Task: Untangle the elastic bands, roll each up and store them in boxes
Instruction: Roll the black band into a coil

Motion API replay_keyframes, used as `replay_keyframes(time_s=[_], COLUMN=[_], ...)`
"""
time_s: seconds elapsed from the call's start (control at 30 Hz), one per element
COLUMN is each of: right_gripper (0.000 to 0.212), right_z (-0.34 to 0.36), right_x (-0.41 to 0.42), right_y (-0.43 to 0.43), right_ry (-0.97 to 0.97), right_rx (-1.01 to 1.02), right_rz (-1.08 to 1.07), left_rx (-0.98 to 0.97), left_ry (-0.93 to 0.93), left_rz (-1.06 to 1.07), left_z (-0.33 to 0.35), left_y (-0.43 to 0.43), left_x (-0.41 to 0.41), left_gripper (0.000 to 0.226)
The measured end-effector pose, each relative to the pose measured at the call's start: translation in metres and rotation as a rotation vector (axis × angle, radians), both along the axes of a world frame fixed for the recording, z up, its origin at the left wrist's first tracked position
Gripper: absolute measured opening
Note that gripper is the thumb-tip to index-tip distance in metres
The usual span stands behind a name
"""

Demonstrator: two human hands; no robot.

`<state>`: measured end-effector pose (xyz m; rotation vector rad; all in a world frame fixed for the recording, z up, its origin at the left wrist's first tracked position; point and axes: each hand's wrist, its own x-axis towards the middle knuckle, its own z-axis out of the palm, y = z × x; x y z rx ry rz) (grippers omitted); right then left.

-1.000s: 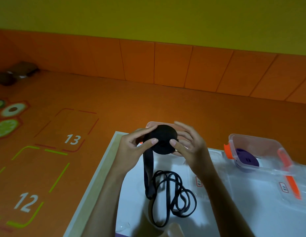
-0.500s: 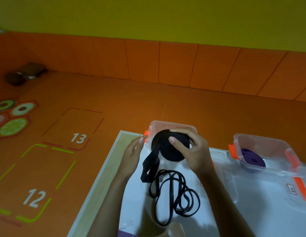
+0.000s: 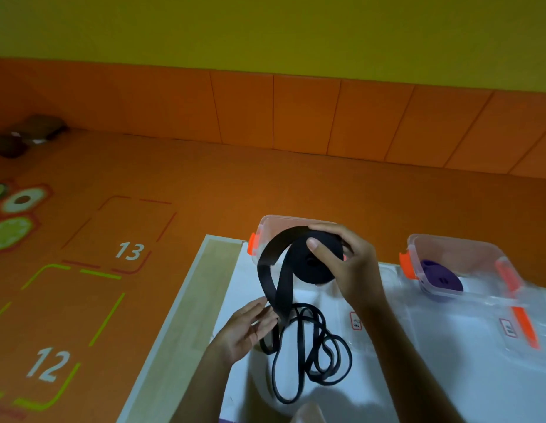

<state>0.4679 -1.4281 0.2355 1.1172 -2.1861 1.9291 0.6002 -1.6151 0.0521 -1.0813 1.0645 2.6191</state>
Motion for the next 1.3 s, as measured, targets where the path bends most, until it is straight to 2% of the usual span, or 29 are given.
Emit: replay_keyframes(time_s=[0.13,0.23,0.37,0.43,0.6,0.7,0.83,0.93,1.0,1.07,1.17,1.23,1.3], right_gripper=[0.032,0.035,0.031,0.035,0.031,0.028,0.033,0.036,0.032,0.029,0.029,0.029,0.028], right_z=[-0.009,-0.018,-0.034,-0.036,-0.041,-0.044,-0.041,-0.038,-0.035,-0.032,-0.029,-0.031,-0.031], right_x=[-0.006,-0.010,-0.017,-0.018,-0.022,-0.025,-0.023,-0.020,-0.017,-0.013,-0.010,-0.010,-0.013], right_y=[0.006,0.011,0.018,0.020,0.020,0.018,0.009,0.004,0.001,-0.003,-0.008,-0.008,-0.006], right_ry=[0.014,0.013,0.053,0.011,-0.049,-0.097,-0.081,-0.035,0.026,0.069,0.135,0.209,0.221], right_rx=[0.044,0.102,0.141,0.114,0.093,0.076,0.070,0.085,0.103,0.115,0.175,0.206,0.206], right_rz=[-0.048,-0.087,-0.184,-0.214,-0.263,-0.257,-0.207,-0.156,-0.116,-0.066,-0.009,0.023,0.038], left_rx=[-0.119,-0.037,0.152,0.178,0.229,0.108,-0.134,-0.322,-0.540,-0.767,-0.930,-1.008,-1.030], left_ry=[-0.065,-0.096,-0.027,0.007,0.064,0.042,-0.076,-0.252,-0.302,-0.110,0.344,0.500,0.564], left_rz=[-0.053,0.077,0.317,0.418,0.551,0.494,0.283,0.214,0.202,0.177,-0.007,-0.133,-0.158], left_z=[-0.006,-0.009,-0.006,-0.005,0.000,0.004,0.013,0.031,0.045,0.070,0.119,0.142,0.151], left_y=[0.003,0.000,-0.015,-0.022,-0.036,-0.040,-0.042,-0.040,-0.037,-0.031,-0.016,-0.005,0.002], left_x=[0.001,0.008,0.018,0.020,0.027,0.032,0.037,0.029,0.015,-0.001,-0.021,-0.030,-0.035], left_gripper=[0.034,0.031,0.028,0.020,0.019,0.031,0.057,0.039,0.033,0.038,0.041,0.043,0.043])
